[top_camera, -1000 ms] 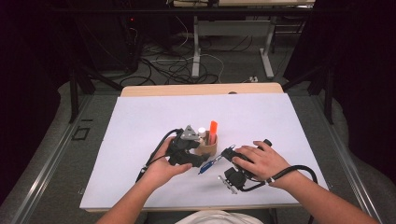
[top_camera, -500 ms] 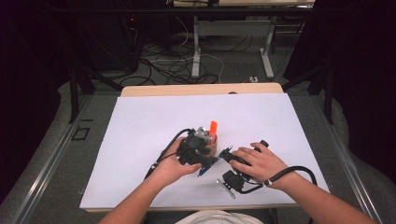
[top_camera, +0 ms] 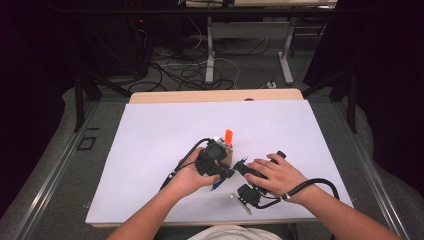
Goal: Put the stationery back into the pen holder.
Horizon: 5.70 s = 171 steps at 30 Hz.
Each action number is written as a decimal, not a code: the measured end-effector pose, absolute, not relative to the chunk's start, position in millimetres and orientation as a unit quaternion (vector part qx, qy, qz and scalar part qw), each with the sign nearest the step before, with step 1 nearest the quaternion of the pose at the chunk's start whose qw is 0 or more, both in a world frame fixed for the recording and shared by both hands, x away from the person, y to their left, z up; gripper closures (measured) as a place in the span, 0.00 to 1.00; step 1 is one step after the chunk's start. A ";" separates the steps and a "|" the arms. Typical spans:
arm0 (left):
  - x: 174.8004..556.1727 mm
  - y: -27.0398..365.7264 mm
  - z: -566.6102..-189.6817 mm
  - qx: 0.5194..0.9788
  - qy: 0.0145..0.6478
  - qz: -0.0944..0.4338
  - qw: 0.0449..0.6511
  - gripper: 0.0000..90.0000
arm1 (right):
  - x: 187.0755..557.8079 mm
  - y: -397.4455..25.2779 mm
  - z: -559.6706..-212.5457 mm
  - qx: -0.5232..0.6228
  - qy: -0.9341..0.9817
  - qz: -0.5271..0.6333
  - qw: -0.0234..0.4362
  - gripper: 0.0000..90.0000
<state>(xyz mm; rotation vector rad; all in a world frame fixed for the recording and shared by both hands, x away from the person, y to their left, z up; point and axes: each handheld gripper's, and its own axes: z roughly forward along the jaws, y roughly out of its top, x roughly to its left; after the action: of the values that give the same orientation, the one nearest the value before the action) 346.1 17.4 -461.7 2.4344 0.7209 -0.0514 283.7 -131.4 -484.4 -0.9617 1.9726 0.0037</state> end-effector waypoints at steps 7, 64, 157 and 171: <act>347.5 13.3 -461.0 0.925 0.256 -0.022 0.279 0.82 | 283.3 -130.7 -485.9 -0.395 0.797 0.004 0.456 0.88; 360.7 16.1 -465.3 0.908 0.324 -0.038 0.265 0.88 | 286.9 -146.5 -479.1 -0.279 0.834 0.101 0.466 0.58; 385.7 55.5 -458.6 0.767 0.382 0.142 0.495 0.54 | 326.0 -199.7 -515.8 0.183 0.869 0.321 0.330 0.17; 375.0 94.0 -458.0 0.774 0.371 0.164 0.486 0.36 | 335.1 -212.0 -518.6 0.267 0.846 0.357 0.292 0.17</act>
<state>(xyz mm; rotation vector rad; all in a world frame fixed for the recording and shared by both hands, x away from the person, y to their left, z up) 375.0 94.0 -458.0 1.8832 0.9038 0.3990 335.1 -212.0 -518.6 0.7106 2.2559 0.9518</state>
